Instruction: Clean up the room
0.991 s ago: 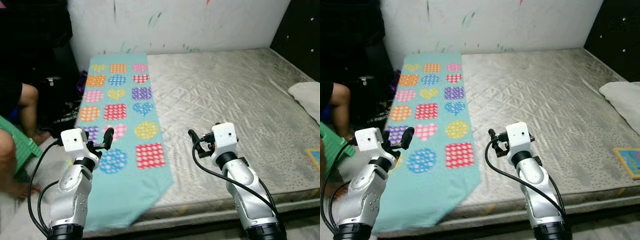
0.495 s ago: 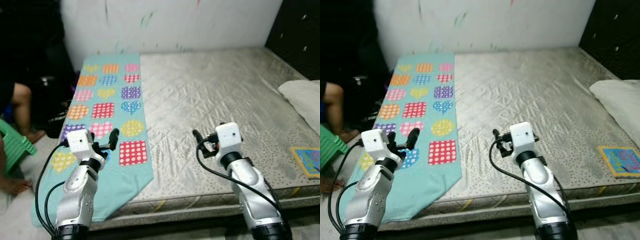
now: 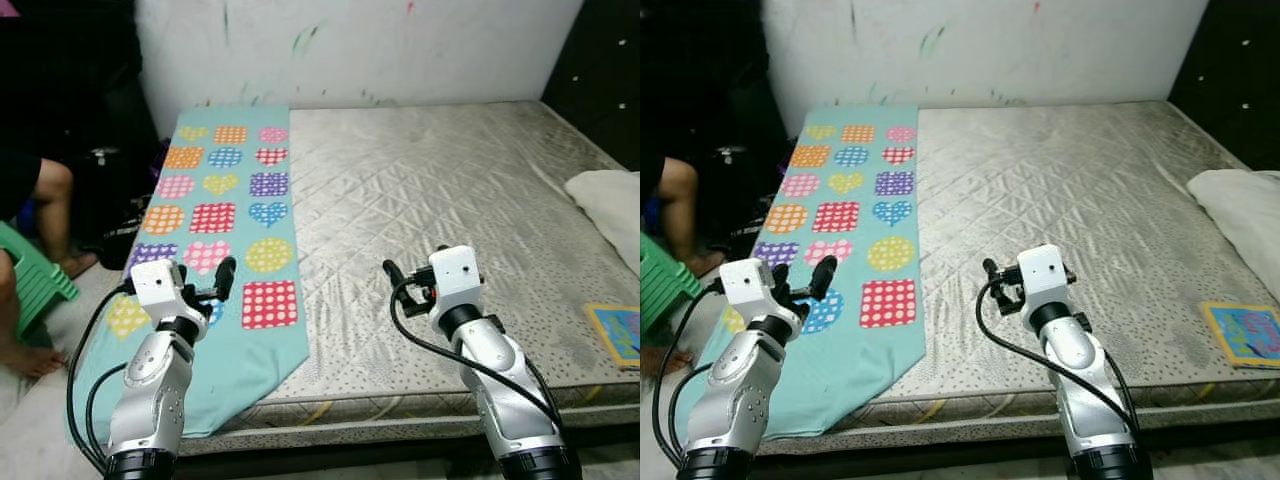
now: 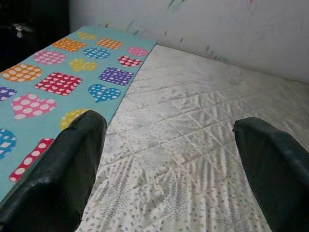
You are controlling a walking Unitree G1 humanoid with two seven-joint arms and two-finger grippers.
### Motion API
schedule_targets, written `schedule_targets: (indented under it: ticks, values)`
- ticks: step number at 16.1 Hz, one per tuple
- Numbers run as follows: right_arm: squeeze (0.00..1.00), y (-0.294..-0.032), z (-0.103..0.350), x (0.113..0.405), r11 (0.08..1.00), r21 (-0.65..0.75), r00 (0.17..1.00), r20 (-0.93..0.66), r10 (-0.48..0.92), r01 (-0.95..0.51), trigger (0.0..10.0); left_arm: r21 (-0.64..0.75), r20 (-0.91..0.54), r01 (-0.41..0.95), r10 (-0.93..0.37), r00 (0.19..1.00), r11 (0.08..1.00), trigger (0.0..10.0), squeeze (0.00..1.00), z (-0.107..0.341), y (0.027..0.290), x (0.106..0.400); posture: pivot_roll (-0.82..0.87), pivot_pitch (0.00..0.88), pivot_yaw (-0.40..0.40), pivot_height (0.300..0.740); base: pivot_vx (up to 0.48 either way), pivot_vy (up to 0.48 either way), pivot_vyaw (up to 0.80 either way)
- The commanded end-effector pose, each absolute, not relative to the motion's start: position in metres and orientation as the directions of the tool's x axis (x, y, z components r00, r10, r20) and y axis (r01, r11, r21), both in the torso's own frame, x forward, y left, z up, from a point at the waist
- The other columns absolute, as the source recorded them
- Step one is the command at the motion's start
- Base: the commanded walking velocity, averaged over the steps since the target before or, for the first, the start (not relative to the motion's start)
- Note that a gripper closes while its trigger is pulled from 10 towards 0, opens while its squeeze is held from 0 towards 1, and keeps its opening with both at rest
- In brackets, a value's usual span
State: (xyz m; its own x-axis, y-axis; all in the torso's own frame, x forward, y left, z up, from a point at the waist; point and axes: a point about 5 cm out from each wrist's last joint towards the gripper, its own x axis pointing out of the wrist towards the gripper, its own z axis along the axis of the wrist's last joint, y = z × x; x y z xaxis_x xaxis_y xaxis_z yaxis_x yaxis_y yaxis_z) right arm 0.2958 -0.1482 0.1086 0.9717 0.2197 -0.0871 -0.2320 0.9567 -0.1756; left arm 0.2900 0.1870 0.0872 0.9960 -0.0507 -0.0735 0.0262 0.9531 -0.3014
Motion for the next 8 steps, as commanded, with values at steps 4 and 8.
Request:
schedule_targets:
  ticks: [4, 8]
  values:
    - [0.0, -0.1452, 0.1121, 0.2962, 0.955, -0.158, 0.967, -0.085, 0.24, -0.251, 10.0, -0.294, -0.082, 0.004, -0.03, 0.996, 0.956, 10.0, 0.0, 0.0876, 0.1911, 0.2885, -0.21, 0.0, 0.011, 0.74, 0.0, 0.0, 0.0]
    - [0.0, -0.1458, 0.1091, 0.2903, 0.952, -0.152, 0.961, -0.112, 0.252, -0.267, 10.0, -0.297, -0.064, 0.027, -0.048, 0.997, 0.955, 10.0, 0.0, 0.0913, 0.1895, 0.2826, -0.21, 0.022, 0.006, 0.74, 0.0, 0.0, 0.0]
